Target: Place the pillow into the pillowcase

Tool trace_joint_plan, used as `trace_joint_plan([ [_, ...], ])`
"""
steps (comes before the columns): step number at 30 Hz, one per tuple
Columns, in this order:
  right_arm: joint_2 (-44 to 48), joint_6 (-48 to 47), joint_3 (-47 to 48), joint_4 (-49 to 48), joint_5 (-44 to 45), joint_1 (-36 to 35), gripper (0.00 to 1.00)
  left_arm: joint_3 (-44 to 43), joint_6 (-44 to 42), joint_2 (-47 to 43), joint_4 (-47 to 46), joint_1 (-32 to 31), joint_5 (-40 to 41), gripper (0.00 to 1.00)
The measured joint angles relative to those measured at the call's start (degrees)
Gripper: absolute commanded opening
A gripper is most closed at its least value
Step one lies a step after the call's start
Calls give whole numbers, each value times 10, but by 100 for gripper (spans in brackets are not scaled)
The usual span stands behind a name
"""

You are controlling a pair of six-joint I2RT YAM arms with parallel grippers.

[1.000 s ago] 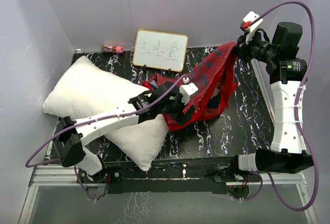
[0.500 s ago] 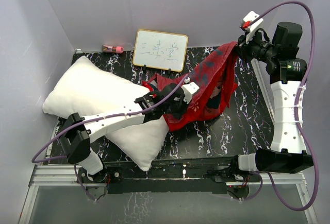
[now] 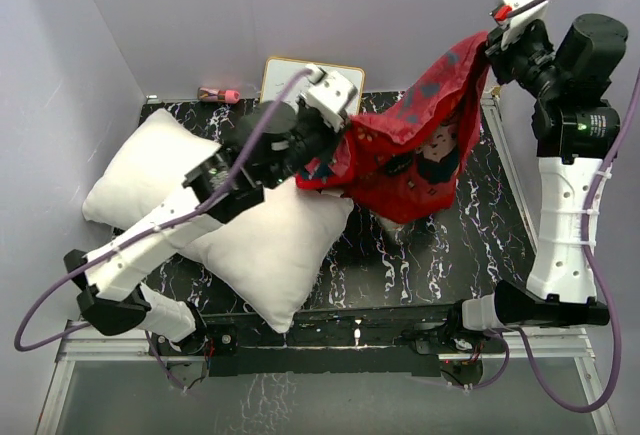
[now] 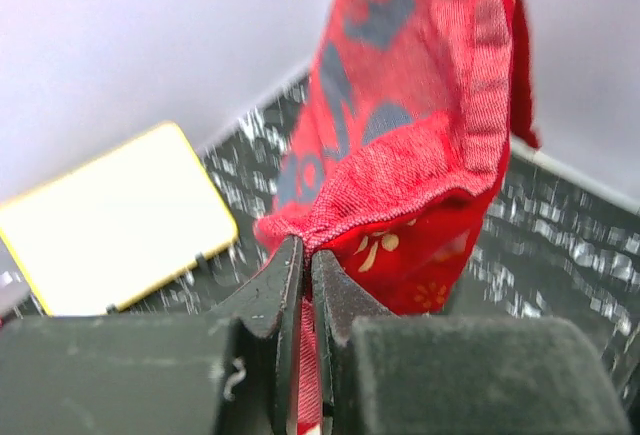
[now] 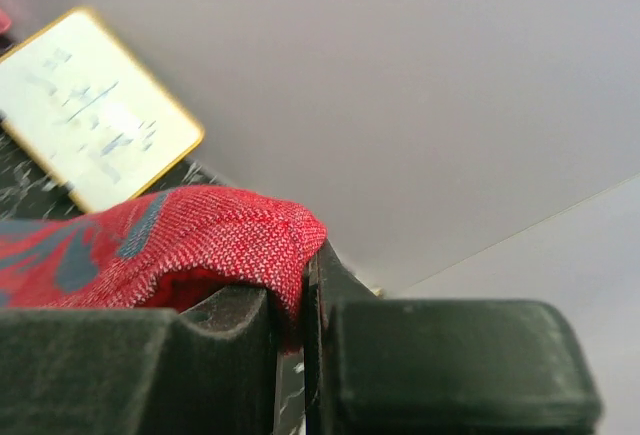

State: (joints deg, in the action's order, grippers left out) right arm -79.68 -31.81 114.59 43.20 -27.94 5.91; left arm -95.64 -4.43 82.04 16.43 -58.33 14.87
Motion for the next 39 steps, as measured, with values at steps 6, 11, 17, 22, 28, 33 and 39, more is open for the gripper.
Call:
trace_joint_plan([
  [6, 22, 4, 33, -116, 15, 0, 8, -158, -42, -1, 1, 0, -36, 0],
  [11, 21, 2, 106, -206, 22, 0, 8, -308, -49, 64, -9, 0, -115, 0],
  [17, 51, -40, 146, -292, 40, 0, 8, -349, -21, 93, -50, 0, -202, 0],
  [22, 80, -78, 140, -310, 72, 0, 8, -343, 13, 92, -74, 0, -235, 0],
  [28, 120, -105, 80, -309, 105, 0, 8, -292, 66, 77, -83, 16, -239, 0],
  [33, 133, -132, -21, -301, 132, 0, 8, -142, 240, 44, -126, 184, -323, 0],
  [39, 66, -144, -191, -283, 146, 0, 14, -103, 355, 147, -132, 280, -338, 0],
])
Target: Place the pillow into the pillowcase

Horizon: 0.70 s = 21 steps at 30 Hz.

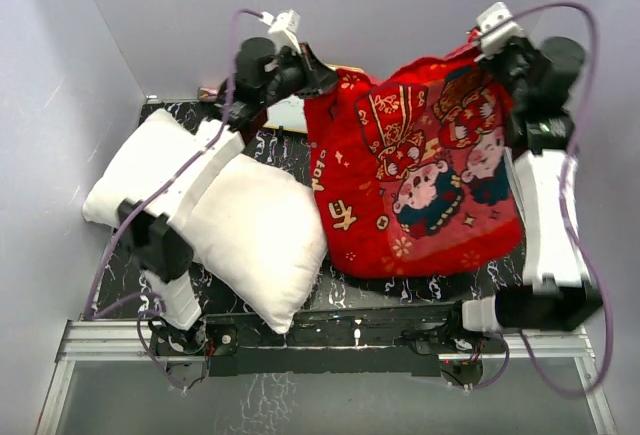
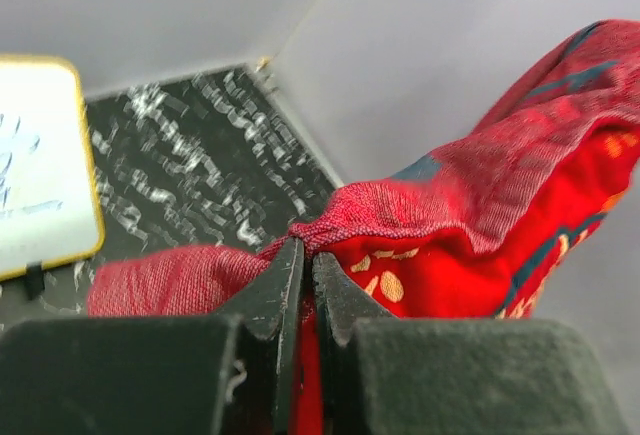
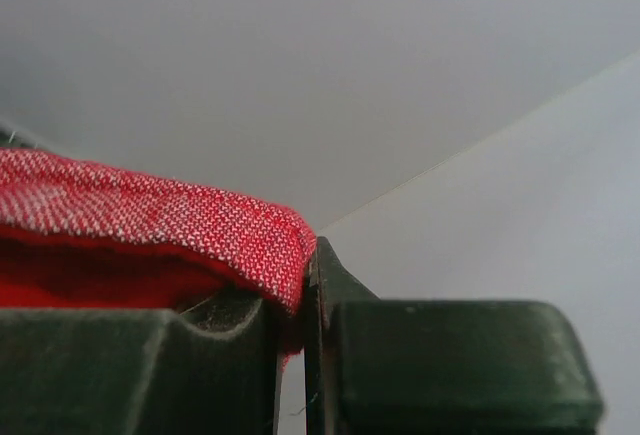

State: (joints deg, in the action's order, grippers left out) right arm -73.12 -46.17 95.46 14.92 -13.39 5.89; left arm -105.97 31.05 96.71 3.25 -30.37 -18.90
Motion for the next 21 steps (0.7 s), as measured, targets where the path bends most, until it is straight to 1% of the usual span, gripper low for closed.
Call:
trace_joint_plan([
  [1, -30, 3, -14, 4, 8, 0, 21, -9, 12, 37, 7, 2, 10, 0],
  [2, -75, 7, -16, 10, 21, -1, 33, -19, 18, 69, 15, 2, 22, 8],
  [3, -118, 13, -11, 16, 36, -1, 48, -39, 24, 110, 30, 3, 36, 24],
  [4, -177, 23, 9, 30, 60, -2, 60, -66, 28, 155, 49, 3, 53, 42],
  [5, -226, 37, 28, 41, 78, -2, 71, -106, 29, 204, 78, 3, 73, 62],
  [6, -297, 47, 76, 79, 103, -1, 82, -153, 30, 256, 109, 3, 96, 72],
  [7, -352, 63, 117, 104, 117, -1, 88, -208, 30, 308, 144, 5, 121, 79],
  [8, -391, 76, 152, 130, 125, -1, 95, -263, 31, 357, 176, 5, 146, 83],
  [9, -427, 89, 184, 158, 125, 1, 100, -295, 29, 384, 197, 5, 168, 84],
  [10, -445, 102, 195, 180, 118, 2, 99, -314, 26, 403, 215, 6, 192, 84],
  [11, -445, 110, 195, 200, 109, 3, 99, -315, 21, 407, 231, 8, 213, 83],
  [13, -424, 122, 181, 234, 56, 6, 99, -289, 7, 385, 238, 14, 239, 82],
  [15, -361, 118, 129, 254, -24, 8, 99, -209, -5, 316, 217, 23, 243, 82],
  [17, -275, 102, 58, 273, -110, 7, 99, -121, -15, 232, 196, 35, 228, 82],
  [18, -219, 90, 10, 283, -154, 5, 99, -60, -19, 170, 180, 43, 213, 82],
  [21, -98, 69, -103, 299, -227, -7, 99, 84, -16, -3, 130, 68, 168, 81],
])
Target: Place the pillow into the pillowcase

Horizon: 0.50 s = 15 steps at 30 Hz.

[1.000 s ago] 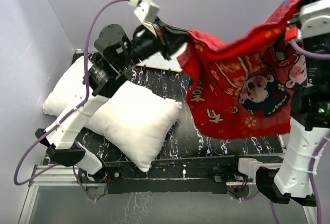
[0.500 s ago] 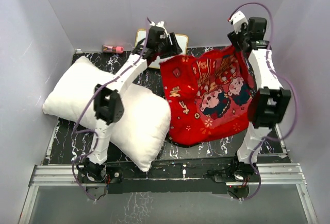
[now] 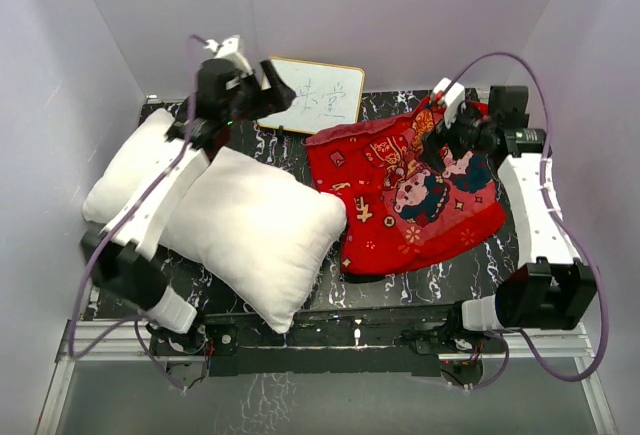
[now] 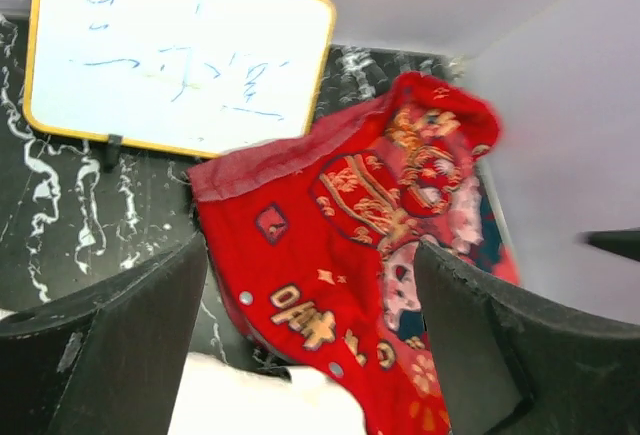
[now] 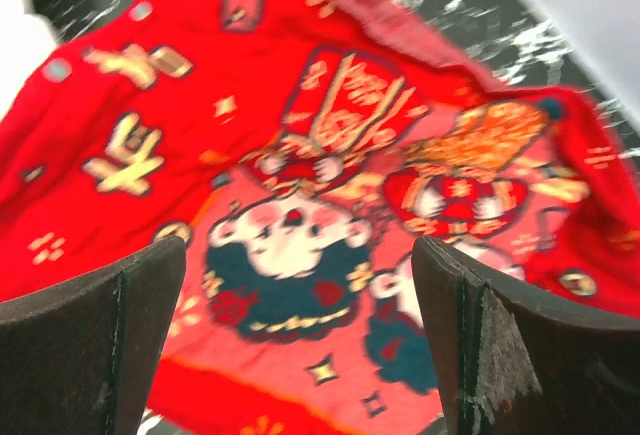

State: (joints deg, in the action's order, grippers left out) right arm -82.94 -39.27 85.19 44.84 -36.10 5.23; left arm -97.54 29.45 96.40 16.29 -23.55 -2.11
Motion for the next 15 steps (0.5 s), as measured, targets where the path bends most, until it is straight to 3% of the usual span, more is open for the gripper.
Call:
trace_joint_plan([
  [3, 43, -17, -88, 17, -11, -9, 99, 123, 18, -154, -40, 16, -33, 80],
  [6, 19, -28, -169, 23, 32, -8, 100, 199, 42, -247, -42, 17, -59, 80],
  [9, -24, -30, -243, 35, 78, -6, 96, 231, 63, -272, -29, 15, -79, 79],
  [15, -33, -12, -299, 17, 118, -52, 88, 248, 89, -220, 13, 15, -112, 77],
])
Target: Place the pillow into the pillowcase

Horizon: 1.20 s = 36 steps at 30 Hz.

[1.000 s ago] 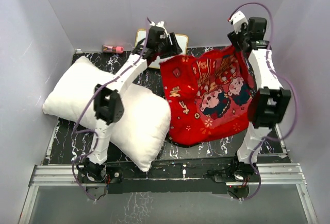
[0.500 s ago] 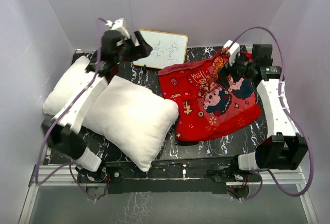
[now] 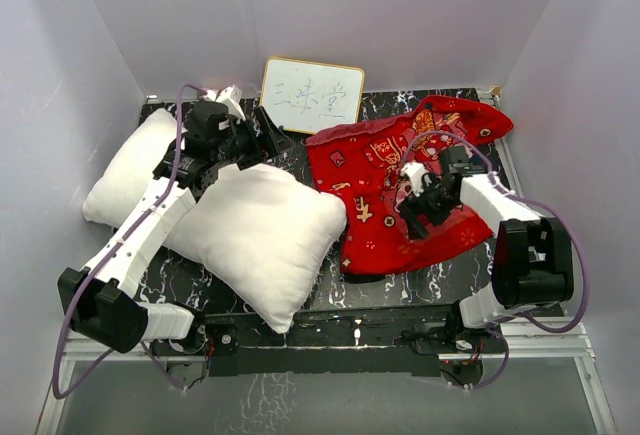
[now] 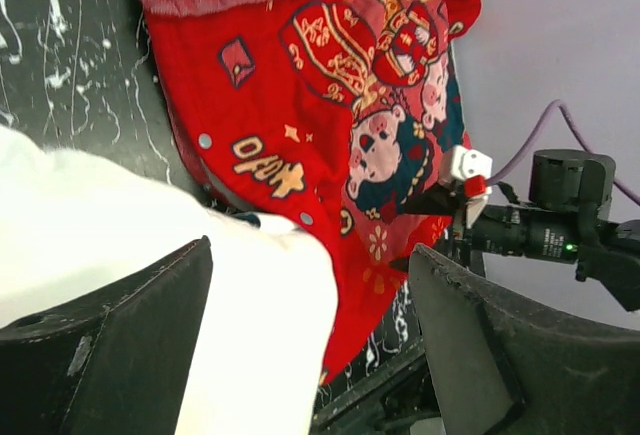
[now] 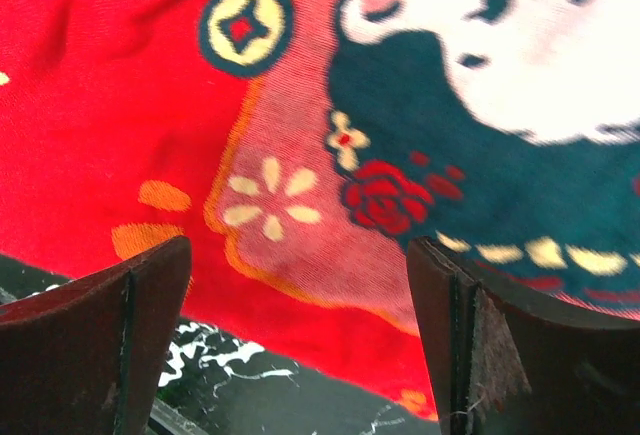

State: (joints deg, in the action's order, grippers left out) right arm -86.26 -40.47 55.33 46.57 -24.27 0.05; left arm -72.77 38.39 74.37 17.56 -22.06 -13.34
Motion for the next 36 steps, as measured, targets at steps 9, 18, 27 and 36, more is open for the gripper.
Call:
trace_joint_plan([
  [9, -5, 35, -77, -87, 115, -58, 42, 35, 22, -14, -2, 0, -18, 74],
  [18, -11, 34, -82, -151, 199, 15, 11, 34, -3, -18, 37, 0, -29, 75],
  [27, -83, -47, 45, -62, 153, 180, 67, 2, -108, -16, 106, -23, -24, 80],
  [36, 3, -122, 151, 91, -149, 78, 99, -24, -355, -15, 158, -117, -8, 97],
])
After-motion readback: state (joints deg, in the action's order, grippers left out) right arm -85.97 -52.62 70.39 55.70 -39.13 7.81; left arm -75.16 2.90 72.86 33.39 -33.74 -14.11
